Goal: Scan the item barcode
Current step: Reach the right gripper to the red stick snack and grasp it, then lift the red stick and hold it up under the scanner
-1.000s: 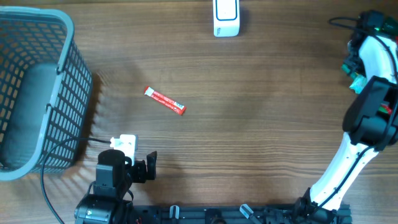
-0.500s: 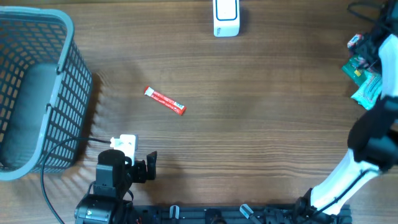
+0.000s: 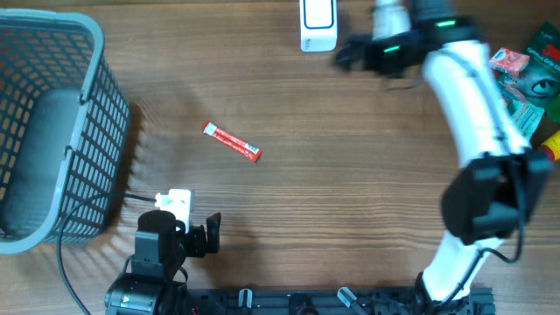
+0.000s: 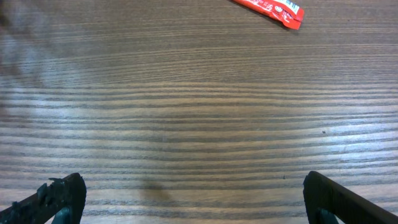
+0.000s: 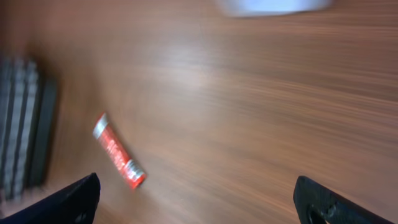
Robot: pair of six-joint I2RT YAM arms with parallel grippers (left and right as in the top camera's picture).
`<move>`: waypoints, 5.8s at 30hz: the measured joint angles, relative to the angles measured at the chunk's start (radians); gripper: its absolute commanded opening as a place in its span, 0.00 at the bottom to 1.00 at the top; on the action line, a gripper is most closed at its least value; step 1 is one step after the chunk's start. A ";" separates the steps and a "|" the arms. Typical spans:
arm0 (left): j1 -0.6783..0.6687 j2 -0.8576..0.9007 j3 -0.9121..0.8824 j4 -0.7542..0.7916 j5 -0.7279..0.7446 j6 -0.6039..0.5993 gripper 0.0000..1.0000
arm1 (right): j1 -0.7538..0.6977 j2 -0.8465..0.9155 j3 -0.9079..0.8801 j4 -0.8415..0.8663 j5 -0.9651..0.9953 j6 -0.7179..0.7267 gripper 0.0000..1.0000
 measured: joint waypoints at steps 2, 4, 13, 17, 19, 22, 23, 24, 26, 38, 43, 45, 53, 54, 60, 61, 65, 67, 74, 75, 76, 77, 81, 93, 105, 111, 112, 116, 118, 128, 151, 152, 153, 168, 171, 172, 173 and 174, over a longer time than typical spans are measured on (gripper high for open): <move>0.000 0.000 0.000 0.000 0.000 0.000 1.00 | 0.113 0.027 -0.027 0.055 -0.018 -0.059 0.95; 0.000 0.000 0.000 0.000 0.000 0.000 1.00 | 0.198 0.058 -0.039 0.099 -0.016 -0.093 0.94; 0.000 0.000 0.000 0.000 0.000 0.000 1.00 | 0.448 0.206 -0.052 0.249 0.000 -0.204 0.81; 0.000 0.000 0.000 0.000 0.000 0.000 1.00 | 0.540 0.263 -0.054 0.337 0.064 -0.259 0.68; 0.000 0.000 0.000 0.000 0.000 0.000 1.00 | 0.576 0.287 -0.055 0.371 0.121 -0.272 0.67; 0.000 0.000 0.000 0.000 0.000 0.000 1.00 | 0.604 0.309 -0.060 0.403 0.193 -0.276 0.67; 0.000 0.000 0.000 0.000 0.000 0.000 1.00 | 0.606 0.311 -0.061 0.411 0.206 -0.276 0.67; 0.000 0.000 0.000 0.000 0.000 0.000 1.00 | 0.605 0.311 -0.061 0.417 0.214 -0.276 0.65; 0.000 0.000 0.000 0.000 0.000 0.000 1.00 | 0.596 0.312 -0.061 0.446 0.243 -0.274 0.64; 0.000 0.000 0.000 0.000 0.000 0.000 1.00 | 0.564 0.314 -0.061 0.466 0.266 -0.249 0.48; 0.000 0.000 0.000 0.000 0.000 0.000 1.00 | 0.564 0.355 -0.056 0.479 0.246 -0.234 0.45; 0.000 0.000 0.000 0.000 0.000 0.000 1.00 | 0.563 0.364 -0.048 0.478 0.241 -0.219 0.35; 0.000 0.000 0.000 0.000 0.000 0.000 1.00 | 0.565 0.379 -0.032 0.484 0.301 -0.067 0.04; 0.000 0.000 0.000 0.000 0.000 0.000 1.00 | 0.571 0.379 -0.027 0.480 0.335 -0.034 0.04; 0.000 0.000 0.000 0.000 0.000 0.000 1.00 | 0.577 0.373 0.018 0.338 0.569 0.139 0.04; 0.000 0.000 0.000 0.000 0.000 0.000 1.00 | 0.571 0.367 0.019 0.309 0.603 0.168 0.04; 0.000 0.000 0.000 0.000 0.000 0.000 1.00 | 0.529 0.336 0.008 0.196 0.716 0.288 0.05; 0.000 0.000 0.000 0.000 0.000 0.000 1.00 | 0.500 0.314 -0.005 0.141 0.771 0.375 0.04; 0.000 0.000 0.000 0.000 0.000 0.000 1.00 | 0.442 0.220 -0.014 -0.142 0.851 0.785 0.04; 0.000 0.000 0.000 0.000 0.000 0.000 1.00 | 0.441 0.215 -0.015 -0.168 0.854 0.824 0.04; 0.000 0.000 0.000 0.000 0.000 0.000 1.00 | 0.441 0.212 -0.015 -0.186 0.857 0.860 0.04; 0.000 0.000 0.000 0.000 0.000 0.000 1.00 | 0.441 0.212 -0.016 -0.190 0.857 0.871 0.08; 0.000 0.000 0.000 0.000 0.000 0.000 1.00 | 0.441 0.212 -0.016 -0.193 0.850 0.863 0.64; 0.000 0.000 0.000 0.000 0.000 0.000 1.00 | 0.355 0.132 -0.018 -0.198 0.641 0.745 1.00; 0.000 0.000 0.000 0.000 0.000 0.000 1.00 | 0.122 0.104 -0.143 -0.023 0.362 0.232 1.00; 0.000 0.000 0.000 0.000 0.000 0.000 1.00 | 0.126 0.104 -0.241 0.105 0.206 -0.296 1.00; 0.000 0.000 0.000 0.000 0.000 0.000 1.00 | 0.128 0.104 -0.243 0.119 0.197 -0.346 1.00; 0.000 0.000 0.000 0.000 0.000 0.000 1.00 | 0.132 0.104 -0.243 0.145 0.197 -0.500 0.99; 0.000 0.000 0.000 0.000 0.000 0.000 1.00 | 0.131 0.104 -0.243 0.145 0.206 -0.553 0.98; 0.000 0.000 0.000 0.000 0.000 0.000 1.00 | 0.131 0.135 -0.243 0.095 0.211 -0.696 0.81; 0.000 0.000 0.000 0.000 0.000 0.000 1.00 | 0.130 0.205 -0.188 0.095 0.200 -0.617 0.94; 0.000 0.000 0.000 0.000 0.000 0.000 1.00 | 0.130 0.210 -0.175 0.075 0.201 -0.605 0.94; 0.000 0.000 0.000 0.000 0.000 0.000 1.00 | 0.130 0.213 -0.166 0.060 0.204 -0.597 0.94; 0.000 0.000 0.000 0.000 0.000 0.000 1.00 | 0.132 0.197 -0.216 0.100 0.164 -0.677 0.94; 0.000 0.000 0.000 0.000 0.000 0.000 1.00 | 0.142 0.189 -0.236 0.124 0.188 -0.679 0.87; 0.000 0.000 0.000 0.000 0.000 0.000 1.00 | 0.147 0.188 -0.239 0.127 0.204 -0.680 0.85; 0.000 0.000 0.000 0.000 0.000 0.000 1.00 | 0.153 0.188 -0.240 0.130 0.224 -0.681 0.82; 0.000 0.000 0.000 0.000 0.000 0.000 1.00 | 0.158 0.188 -0.240 0.131 0.238 -0.682 0.77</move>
